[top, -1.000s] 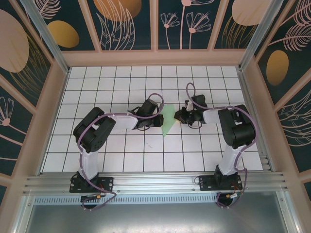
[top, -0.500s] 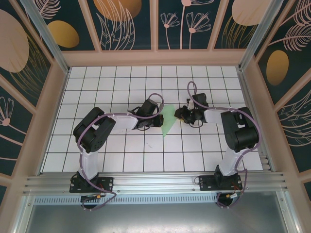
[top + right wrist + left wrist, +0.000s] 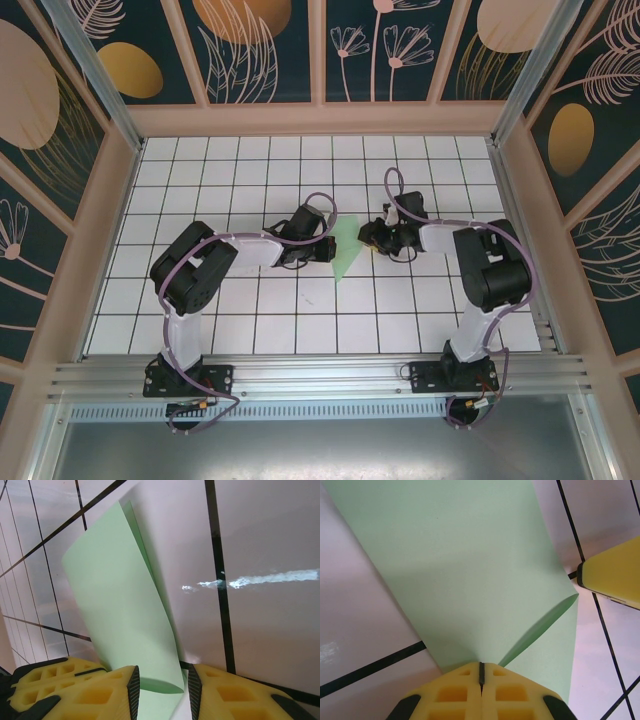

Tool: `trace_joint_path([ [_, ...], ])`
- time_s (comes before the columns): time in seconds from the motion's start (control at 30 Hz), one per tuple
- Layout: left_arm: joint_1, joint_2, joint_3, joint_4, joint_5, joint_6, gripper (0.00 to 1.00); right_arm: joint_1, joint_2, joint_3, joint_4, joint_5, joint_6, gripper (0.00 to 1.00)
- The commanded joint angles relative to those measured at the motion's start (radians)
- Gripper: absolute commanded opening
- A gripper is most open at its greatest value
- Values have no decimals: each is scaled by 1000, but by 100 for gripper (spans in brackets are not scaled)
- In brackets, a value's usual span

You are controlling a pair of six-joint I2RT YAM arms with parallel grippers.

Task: Fold a paper plane with a square sheet of paper (pick it up from the middle)
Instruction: Third fold the triangle at the center of the table, then fourth fold the wing at the center of the table.

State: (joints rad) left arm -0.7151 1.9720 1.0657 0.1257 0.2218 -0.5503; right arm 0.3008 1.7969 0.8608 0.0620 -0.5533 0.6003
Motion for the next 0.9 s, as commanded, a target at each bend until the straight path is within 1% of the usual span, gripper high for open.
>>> trace_joint_path([
  [0.0,-3,2,-27,-97,2,23,2,13,25,29,-13,-34,-8,35],
  [0.27,-3,5,-26,-98,8,25,2,21,18,30,4,-62,0,34],
  [0.5,-1,-8,-38,-94,9,26,2,18,-31,23,-20,-32,2,34],
  [0.6,-2,-16,-50,-84,25,26,2,17,-60,3,-33,-2,24,34],
  [0.73,-2,-22,-66,-77,50,21,2,16,-115,-38,-53,82,56,36],
  [0.8,-3,-28,-76,-65,63,12,2,16,-124,-60,-27,70,87,36],
  [0.87,-3,-29,-80,-63,73,1,2,21,-116,-77,6,29,117,36],
])
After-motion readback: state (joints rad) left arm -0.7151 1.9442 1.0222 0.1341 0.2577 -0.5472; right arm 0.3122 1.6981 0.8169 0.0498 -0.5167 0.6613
